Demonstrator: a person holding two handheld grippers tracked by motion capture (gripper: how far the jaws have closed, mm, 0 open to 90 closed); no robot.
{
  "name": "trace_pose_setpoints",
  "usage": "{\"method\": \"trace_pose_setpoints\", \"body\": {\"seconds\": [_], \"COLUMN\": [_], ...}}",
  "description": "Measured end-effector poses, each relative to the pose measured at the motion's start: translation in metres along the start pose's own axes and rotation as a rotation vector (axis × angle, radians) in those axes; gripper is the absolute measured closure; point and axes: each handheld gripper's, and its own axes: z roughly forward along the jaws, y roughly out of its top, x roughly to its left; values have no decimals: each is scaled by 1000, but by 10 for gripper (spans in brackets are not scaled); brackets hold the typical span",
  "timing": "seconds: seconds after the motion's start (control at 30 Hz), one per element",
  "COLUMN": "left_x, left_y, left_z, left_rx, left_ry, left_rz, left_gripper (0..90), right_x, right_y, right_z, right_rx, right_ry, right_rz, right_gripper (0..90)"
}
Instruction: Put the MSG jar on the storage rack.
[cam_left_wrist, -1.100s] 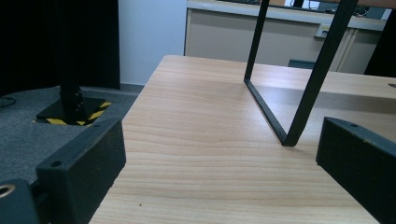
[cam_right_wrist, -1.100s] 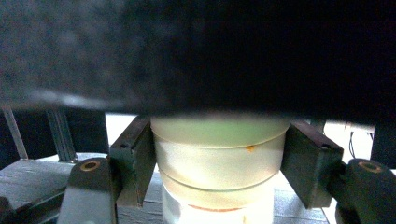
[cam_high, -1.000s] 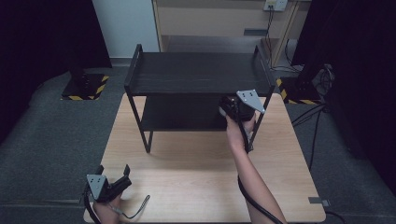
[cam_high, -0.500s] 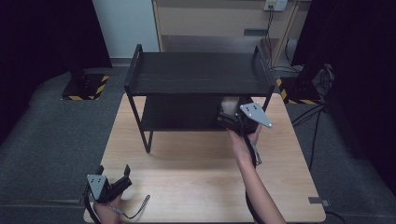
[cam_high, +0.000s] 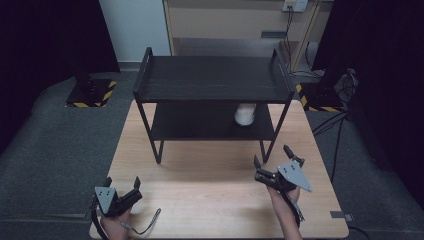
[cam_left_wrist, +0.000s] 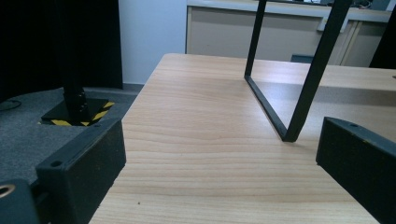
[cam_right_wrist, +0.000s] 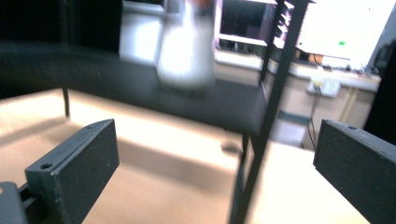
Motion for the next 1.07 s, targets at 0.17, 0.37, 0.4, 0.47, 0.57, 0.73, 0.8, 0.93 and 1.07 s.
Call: {"method": "trace_pose_setpoints", "body": {"seconds": [0.17,0.37,0.4,0.47,0.57,0.73,0.8,0.93,1.07], "left_x": [0,-1,-1,-2,-2,-4,-5,-5,-6], "left_y": [1,1,1,2,2,4,4,4,5], "left_z": [0,1,1,1,2,3,3,3,3], "left_rx": [4,9,11,12,16,29,30,34,37], "left_ry": [-5,-4,-4,-1,-1,-3,-3,-2,-1], "left_rz": [7,11,12,13,19,37,43,49,54], "left_gripper": [5,5,5,5,5,5,5,5,6], "right_x": [-12,-30,-33,-37,-43,-50,-50,-49,-51], "right_y": [-37,-56,-58,-60,-65,-71,-73,-74,-76], "right_z": [-22,-41,-43,-49,-56,-65,-67,-68,-69], "right_rx": [69,143,149,161,169,156,140,136,129], "right_ry": [-69,-147,-158,-179,-214,-248,-248,-236,-232], "right_rz": [50,55,58,72,91,123,144,119,133], "right_gripper": [5,5,5,5,5,5,5,5,5]}}
